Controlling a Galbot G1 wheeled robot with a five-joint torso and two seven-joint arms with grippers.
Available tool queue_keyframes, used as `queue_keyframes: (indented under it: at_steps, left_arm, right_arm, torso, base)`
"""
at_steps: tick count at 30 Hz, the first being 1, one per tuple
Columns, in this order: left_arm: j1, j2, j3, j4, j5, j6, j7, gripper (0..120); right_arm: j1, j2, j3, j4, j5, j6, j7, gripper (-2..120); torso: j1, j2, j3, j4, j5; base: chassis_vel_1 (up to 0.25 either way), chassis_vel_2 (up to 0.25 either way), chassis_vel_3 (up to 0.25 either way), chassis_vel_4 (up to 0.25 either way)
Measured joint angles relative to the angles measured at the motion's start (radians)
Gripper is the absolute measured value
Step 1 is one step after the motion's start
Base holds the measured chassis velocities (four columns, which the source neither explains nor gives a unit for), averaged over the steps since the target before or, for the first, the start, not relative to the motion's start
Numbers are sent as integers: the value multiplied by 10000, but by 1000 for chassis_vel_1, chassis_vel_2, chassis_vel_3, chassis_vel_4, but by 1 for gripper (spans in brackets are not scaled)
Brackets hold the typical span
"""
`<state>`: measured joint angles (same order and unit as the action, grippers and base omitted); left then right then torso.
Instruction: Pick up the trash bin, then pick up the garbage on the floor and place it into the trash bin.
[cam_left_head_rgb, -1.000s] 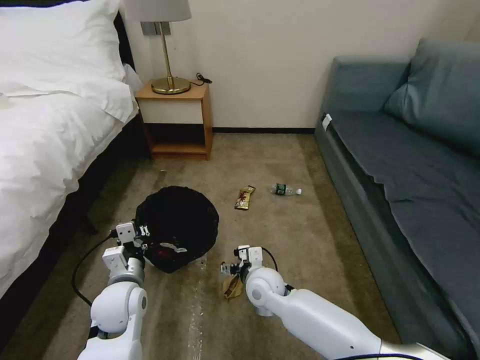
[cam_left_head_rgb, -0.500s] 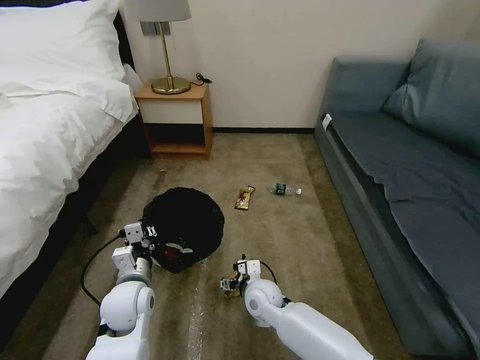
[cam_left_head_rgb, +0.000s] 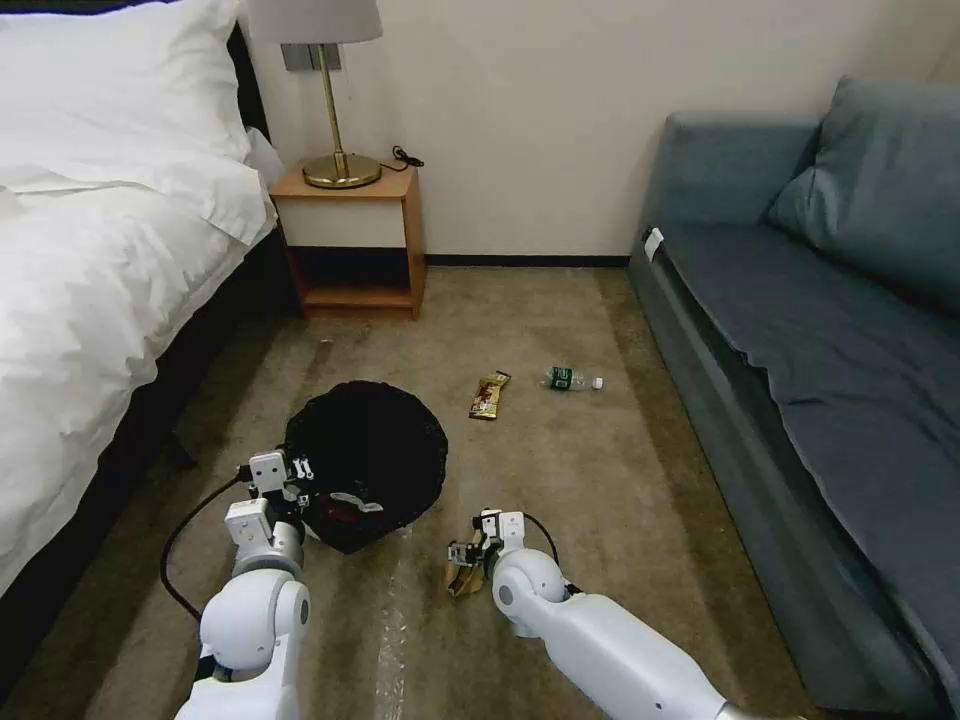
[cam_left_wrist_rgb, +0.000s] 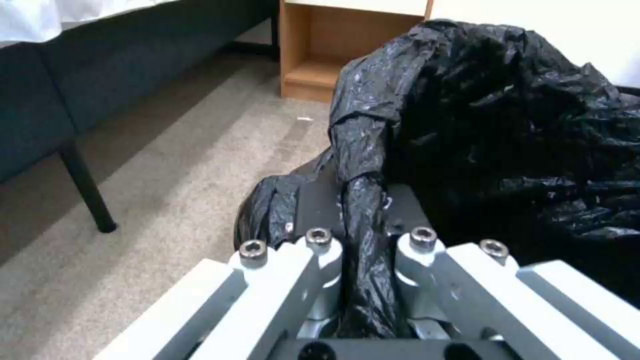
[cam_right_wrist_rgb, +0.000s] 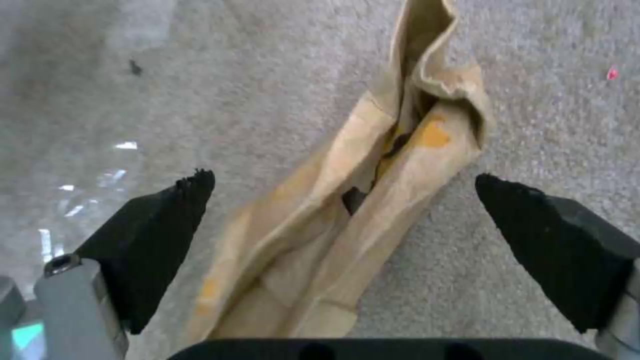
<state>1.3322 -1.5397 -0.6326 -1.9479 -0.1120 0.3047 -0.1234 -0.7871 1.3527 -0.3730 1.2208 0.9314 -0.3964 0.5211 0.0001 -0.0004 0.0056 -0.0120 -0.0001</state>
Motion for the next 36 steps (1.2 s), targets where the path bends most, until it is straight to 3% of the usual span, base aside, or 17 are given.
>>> queue_keyframes:
  at_steps: [7,12,14,24,25,29,32,36]
  left_arm:
    - [107,-107,-7,-29,72,-29,-7,4]
    - [126,-103,-51,-57,78,-31,-12,4]
    - [136,-91,-79,-63,77,-31,-17,4]
    - [131,-83,-109,-69,73,-36,-23,4]
    - [140,-82,-115,-57,69,-54,-23,4]
    - [163,-75,-117,-35,61,-71,-23,4]
    - [164,-64,-141,-20,58,-82,-24,4]
    - [163,-51,-141,-13,54,-83,-24,4]
  right_arm:
    - [72,220,58,-859,-538,440,-400,100]
    - [91,256,58,-1131,-775,678,-578,88]
    - [86,258,56,-1224,-933,820,-700,76]
    - [202,289,68,-1356,-1158,1020,-776,42]
    - [208,290,68,-1368,-1220,1055,-792,33]
    - [208,290,67,-1394,-1307,1100,-824,24]
    - [207,288,70,-1476,-1455,1188,-870,7]
    - [219,287,78,-1498,-1542,1244,-902,0]
  torso:
    - [0,0,0,0,0]
    - [0,0,0,0,0]
    - [0,0,0,0,0]
    - [0,0,0,0,-1]
    - [1,0,0,0,0]
    - [0,0,0,0,0]
    - [0,0,0,0,-1]
    - [0,0,0,0,-1]
  base:
    - [0,0,0,0]
    - [0,0,0,0]
    - [0,0,0,0]
    - [0,0,0,0]
    - [0,0,0,0]
    - [0,0,0,0]
    - [0,0,0,0]
    - [0,0,0,0]
